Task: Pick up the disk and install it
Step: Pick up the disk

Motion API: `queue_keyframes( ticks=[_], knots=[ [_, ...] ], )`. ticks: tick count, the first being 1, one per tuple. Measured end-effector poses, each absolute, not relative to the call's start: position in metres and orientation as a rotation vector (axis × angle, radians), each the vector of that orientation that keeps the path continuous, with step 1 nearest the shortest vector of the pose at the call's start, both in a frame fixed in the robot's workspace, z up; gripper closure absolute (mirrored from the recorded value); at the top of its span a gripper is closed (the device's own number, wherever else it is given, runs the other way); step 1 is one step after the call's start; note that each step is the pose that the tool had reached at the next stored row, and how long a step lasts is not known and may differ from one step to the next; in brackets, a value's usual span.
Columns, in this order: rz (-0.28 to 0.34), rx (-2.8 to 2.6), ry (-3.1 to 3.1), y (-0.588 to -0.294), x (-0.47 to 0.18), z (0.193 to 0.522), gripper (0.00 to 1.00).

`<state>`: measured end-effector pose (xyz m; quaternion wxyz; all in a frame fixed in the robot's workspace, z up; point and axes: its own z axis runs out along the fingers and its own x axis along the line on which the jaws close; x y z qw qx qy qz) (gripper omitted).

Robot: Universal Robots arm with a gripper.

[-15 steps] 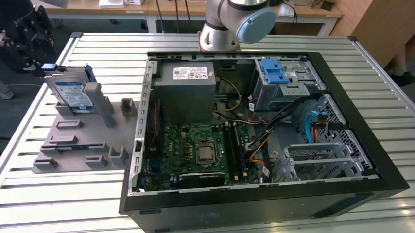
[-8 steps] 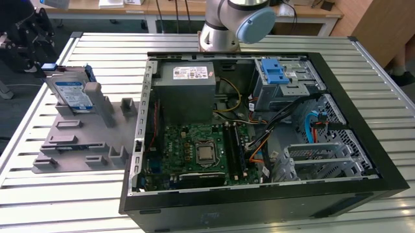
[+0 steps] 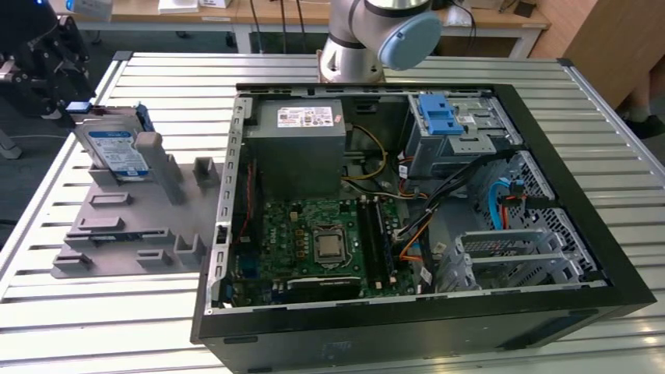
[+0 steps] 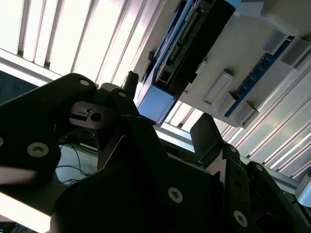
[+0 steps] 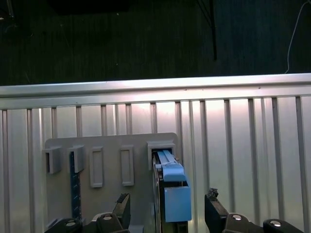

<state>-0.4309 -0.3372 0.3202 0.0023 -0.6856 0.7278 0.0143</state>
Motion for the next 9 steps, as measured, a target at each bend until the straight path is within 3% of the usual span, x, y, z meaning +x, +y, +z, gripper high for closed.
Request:
queue_keyframes(
  ticks=[9],
  knots=[
    [0.045,-2.151,2.283,-0.3371,-0.4315,0.3146,0.3]
  ],
)
